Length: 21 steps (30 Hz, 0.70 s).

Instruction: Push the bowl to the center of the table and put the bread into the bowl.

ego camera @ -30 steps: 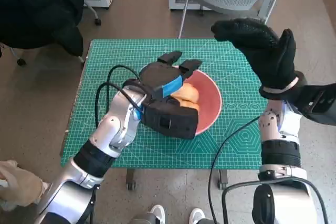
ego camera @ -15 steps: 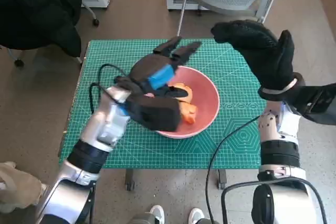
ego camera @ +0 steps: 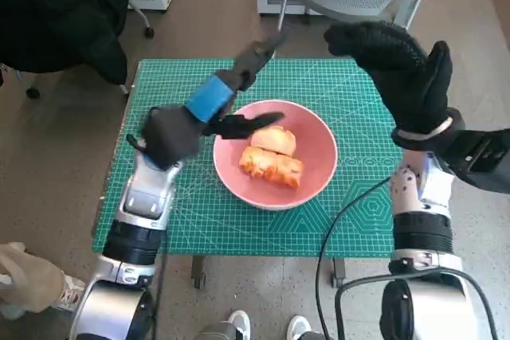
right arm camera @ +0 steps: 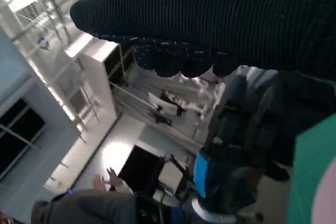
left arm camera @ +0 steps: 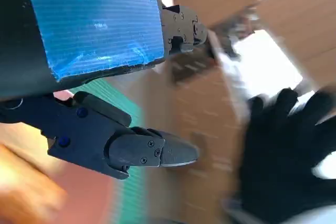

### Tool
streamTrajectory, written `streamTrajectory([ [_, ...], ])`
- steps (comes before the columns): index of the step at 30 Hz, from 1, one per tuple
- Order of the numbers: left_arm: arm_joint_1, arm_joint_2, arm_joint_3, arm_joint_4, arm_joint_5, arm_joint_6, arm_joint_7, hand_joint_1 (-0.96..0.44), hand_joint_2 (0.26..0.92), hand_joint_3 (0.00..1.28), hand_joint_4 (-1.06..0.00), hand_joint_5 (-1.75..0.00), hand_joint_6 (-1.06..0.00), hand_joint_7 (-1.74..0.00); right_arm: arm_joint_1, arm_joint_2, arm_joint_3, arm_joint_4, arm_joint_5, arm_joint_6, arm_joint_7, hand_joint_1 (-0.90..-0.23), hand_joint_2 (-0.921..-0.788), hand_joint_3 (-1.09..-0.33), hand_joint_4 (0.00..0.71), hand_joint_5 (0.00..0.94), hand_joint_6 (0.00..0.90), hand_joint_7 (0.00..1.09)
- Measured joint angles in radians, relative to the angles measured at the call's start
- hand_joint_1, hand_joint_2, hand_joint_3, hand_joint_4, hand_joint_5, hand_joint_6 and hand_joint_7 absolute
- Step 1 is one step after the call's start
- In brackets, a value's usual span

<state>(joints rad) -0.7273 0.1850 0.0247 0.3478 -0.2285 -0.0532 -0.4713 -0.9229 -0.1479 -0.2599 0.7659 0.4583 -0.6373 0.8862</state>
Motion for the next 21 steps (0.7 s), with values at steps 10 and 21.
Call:
streamTrajectory([
  [10, 0.064, 0.014, 0.138, -0.176, -0.163, -0.024, -0.023, -0.55, 0.921, 0.12, 0.0, 0.0, -0.01, -0.09, 0.013, 0.017, 0.042, -0.082, -0.047, -0.019, -0.07, -0.71, -0.921, -0.865, 0.185, 0.0, 0.23, 0.0],
  [21, 0.093, 0.017, 0.154, -0.213, -0.178, -0.015, -0.023, -0.53, 0.921, 0.13, 0.0, 0.0, -0.03, -0.11, 0.015, 0.023, 0.07, -0.091, -0.058, -0.011, -0.08, -0.713, -0.921, -0.859, 0.18, 0.0, 0.234, 0.0],
])
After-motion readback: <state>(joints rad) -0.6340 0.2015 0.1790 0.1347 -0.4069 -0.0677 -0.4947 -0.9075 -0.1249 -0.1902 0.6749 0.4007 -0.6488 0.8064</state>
